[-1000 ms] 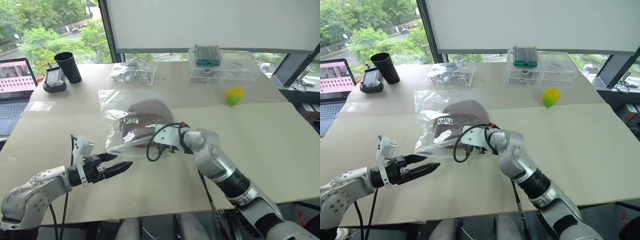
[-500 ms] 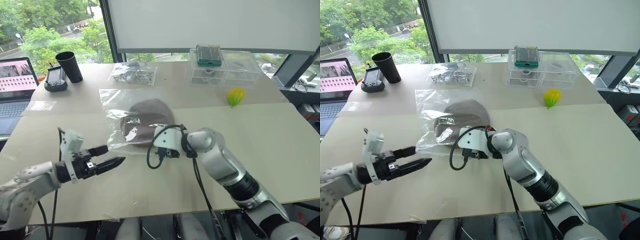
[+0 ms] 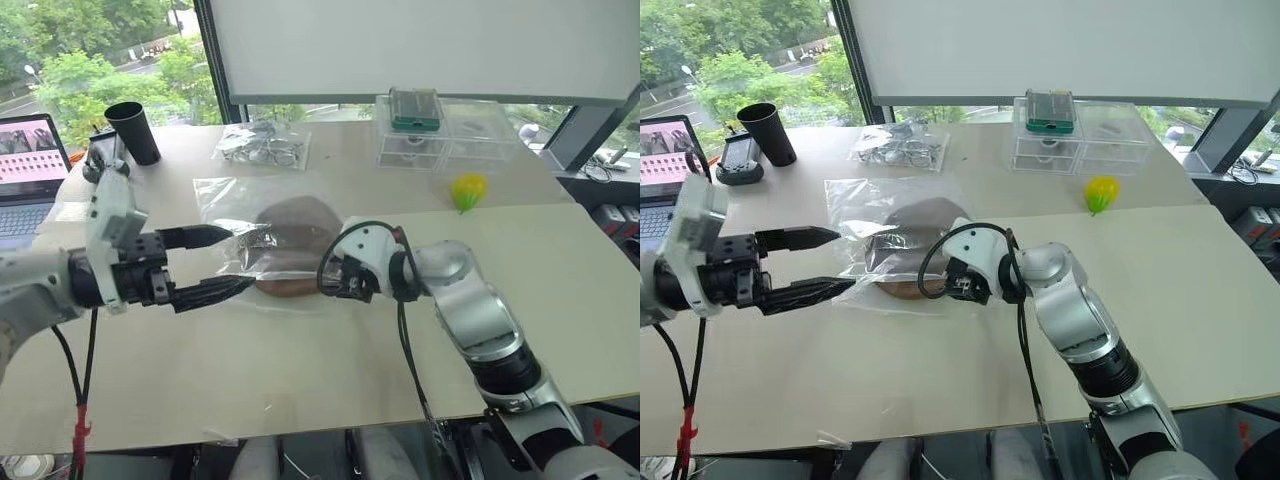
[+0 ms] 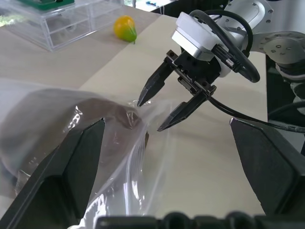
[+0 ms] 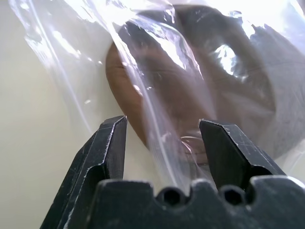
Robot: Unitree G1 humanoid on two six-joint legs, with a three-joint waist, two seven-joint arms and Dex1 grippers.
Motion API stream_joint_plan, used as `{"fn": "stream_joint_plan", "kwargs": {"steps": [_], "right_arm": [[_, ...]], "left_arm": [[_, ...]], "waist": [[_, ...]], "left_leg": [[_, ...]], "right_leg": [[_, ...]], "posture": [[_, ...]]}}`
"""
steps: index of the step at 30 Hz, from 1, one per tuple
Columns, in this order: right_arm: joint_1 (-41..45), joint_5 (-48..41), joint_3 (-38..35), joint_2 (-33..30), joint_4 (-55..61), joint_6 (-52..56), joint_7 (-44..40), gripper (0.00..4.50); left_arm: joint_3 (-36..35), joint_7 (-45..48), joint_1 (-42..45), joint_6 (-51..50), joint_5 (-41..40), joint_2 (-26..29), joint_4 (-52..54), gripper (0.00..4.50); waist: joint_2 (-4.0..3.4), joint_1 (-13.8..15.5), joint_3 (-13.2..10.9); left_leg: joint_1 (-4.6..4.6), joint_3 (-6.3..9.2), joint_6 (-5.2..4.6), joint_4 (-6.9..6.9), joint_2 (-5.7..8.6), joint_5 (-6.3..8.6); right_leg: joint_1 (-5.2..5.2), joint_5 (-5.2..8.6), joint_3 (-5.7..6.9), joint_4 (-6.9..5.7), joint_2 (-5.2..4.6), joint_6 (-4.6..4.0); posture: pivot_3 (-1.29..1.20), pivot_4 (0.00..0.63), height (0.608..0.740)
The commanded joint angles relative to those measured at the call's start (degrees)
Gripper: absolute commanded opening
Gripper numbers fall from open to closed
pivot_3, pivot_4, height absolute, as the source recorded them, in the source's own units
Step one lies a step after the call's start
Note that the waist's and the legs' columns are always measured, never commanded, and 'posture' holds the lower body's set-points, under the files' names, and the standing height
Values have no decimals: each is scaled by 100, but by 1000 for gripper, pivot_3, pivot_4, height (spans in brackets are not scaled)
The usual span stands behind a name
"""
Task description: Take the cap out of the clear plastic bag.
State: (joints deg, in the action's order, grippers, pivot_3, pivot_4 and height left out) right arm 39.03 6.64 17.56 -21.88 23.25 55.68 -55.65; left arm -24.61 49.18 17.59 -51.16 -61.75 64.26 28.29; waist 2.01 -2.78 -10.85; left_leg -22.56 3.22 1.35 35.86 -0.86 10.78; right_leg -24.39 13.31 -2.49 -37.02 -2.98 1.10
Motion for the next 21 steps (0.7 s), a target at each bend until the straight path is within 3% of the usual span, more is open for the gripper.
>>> {"fn": "stream_joint_plan", "kwargs": {"steps": [1,5,10,16,21], "right_arm": [[67,-368,-353,-101,364,304,186,2930],[170,-1066,-1294,-338,689,1051,114,2930],[46,-2027,-2341,-1061,1270,1797,-236,2930],[-254,-2745,-2333,-1155,1826,2087,55,2930],[-518,-2926,-1871,-1005,2040,2072,653,2930]], "left_arm": [[221,287,256,265,416,257,-86,4500],[1809,76,539,815,1698,-163,128,4500],[3270,-338,942,1323,3013,-1308,-474,4500],[4056,-527,1224,2050,4421,-1863,-1385,4500],[4317,-469,1147,2469,5178,-1897,-1591,4500]], "waist": [[0,13,0],[-2,69,-1],[-4,158,-5],[1,49,-3],[1,30,-3]], "left_leg": [[0,0,0,0,0,0],[-1,-1,0,1,5,0],[-23,1,0,10,10,0],[-24,0,-9,12,1,5],[-29,-1,-9,20,5,5]], "right_leg": [[1,0,0,2,0,0],[6,0,1,4,-5,1],[1,-4,4,11,-8,8],[-1,-6,-1,10,1,10],[-2,-8,-3,10,-2,15]], "posture": [[0,150,740],[0,150,740],[0,150,740],[0,150,740],[0,150,740]]}}
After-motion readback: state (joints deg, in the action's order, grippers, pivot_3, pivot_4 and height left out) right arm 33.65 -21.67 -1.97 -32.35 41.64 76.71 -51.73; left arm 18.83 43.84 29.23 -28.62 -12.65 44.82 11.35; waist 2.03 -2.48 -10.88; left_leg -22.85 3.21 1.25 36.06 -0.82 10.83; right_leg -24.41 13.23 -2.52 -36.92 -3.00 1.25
